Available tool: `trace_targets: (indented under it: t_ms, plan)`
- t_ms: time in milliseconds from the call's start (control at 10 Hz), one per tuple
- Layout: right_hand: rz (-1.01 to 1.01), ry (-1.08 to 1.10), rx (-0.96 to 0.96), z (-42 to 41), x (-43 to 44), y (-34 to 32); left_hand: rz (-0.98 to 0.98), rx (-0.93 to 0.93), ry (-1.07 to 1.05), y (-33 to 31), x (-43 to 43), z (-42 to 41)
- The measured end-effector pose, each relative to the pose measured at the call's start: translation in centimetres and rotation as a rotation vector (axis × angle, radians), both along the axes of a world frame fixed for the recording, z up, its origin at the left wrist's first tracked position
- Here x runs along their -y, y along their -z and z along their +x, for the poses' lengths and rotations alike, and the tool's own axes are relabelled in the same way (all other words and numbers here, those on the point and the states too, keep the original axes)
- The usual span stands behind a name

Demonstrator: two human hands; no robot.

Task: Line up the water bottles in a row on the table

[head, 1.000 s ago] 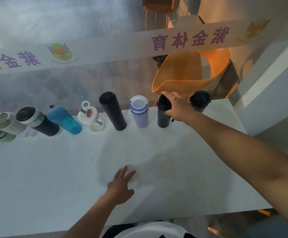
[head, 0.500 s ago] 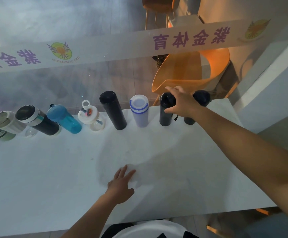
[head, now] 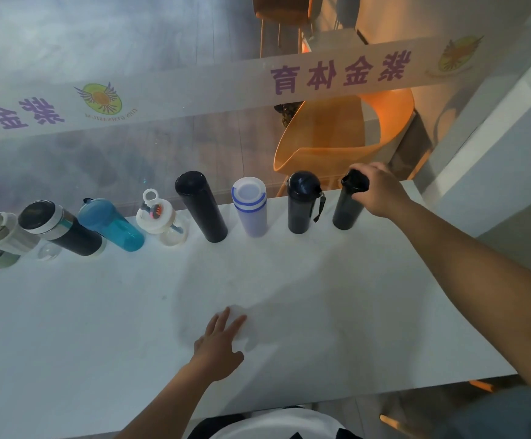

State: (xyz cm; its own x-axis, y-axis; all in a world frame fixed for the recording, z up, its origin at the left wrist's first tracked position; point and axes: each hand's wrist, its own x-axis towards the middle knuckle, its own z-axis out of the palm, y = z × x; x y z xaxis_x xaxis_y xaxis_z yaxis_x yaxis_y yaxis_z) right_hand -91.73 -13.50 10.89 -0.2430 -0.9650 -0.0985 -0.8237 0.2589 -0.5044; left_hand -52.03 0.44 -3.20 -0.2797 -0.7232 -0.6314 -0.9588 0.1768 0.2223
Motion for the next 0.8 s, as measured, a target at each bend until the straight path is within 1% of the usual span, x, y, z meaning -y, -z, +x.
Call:
trace_targets:
  t_ms: [300,600,700,800]
  plan:
    - [-0.039,-0.001,-0.002,1.1,0.1,0.1,0.006,0.012,-0.002,-0.2,0.0,-0.2]
    - [-0.015,-0.010,-0.020,1.3,-0.7,-0.3,0.027,-0.014,-0.028,-0.7,0.2,-0.3]
    - [-0.054,-0.010,-0.129,2.1,-1.7,-0.8,0.054,-0.042,-0.097,-1.0,0.2,-0.2]
    - [-0.163,-0.010,-0.187,3.3,-3.2,-0.6,0.046,-0.039,-0.134,-1.2,0.1,0.0]
